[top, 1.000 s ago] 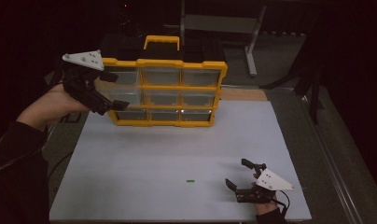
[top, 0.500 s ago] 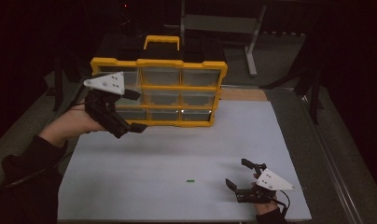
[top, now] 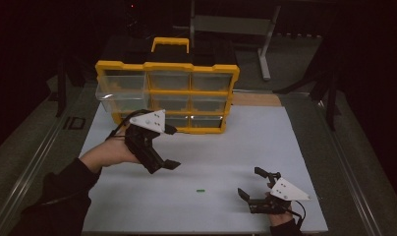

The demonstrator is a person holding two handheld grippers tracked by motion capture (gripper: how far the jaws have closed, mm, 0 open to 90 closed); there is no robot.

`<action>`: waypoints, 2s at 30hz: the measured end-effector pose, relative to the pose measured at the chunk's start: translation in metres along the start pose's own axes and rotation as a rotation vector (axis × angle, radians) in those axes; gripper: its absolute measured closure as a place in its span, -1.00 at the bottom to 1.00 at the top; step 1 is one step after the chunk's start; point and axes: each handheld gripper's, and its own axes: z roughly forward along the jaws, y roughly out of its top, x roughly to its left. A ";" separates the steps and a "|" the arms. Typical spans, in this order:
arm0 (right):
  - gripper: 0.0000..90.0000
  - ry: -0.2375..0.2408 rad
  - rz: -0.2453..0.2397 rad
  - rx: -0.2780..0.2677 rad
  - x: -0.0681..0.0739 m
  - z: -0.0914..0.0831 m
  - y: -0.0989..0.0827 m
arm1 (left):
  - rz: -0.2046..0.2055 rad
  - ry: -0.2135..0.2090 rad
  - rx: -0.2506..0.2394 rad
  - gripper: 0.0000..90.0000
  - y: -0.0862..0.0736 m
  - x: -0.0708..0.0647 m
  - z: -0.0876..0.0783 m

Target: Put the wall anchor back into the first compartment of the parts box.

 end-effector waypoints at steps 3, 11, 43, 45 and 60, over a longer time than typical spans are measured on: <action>-0.81 -0.002 -0.001 -0.002 0.000 0.000 0.000 | 0.002 -0.032 -0.016 -1.00 -0.006 -0.007 0.013; -0.81 -0.002 -0.001 0.006 0.001 0.000 0.000 | -0.009 -0.080 -0.029 -1.00 -0.024 -0.018 0.045; -0.81 0.000 -0.001 0.006 0.001 0.000 0.000 | -0.096 -0.031 -0.042 -0.70 -0.099 -0.024 0.145; -0.81 0.001 0.001 0.008 0.001 0.000 0.000 | -0.096 -0.025 -0.019 -0.58 -0.102 -0.022 0.149; -0.81 0.004 -0.002 0.008 0.001 0.000 0.000 | -0.046 -0.044 0.076 0.34 -0.108 -0.018 0.170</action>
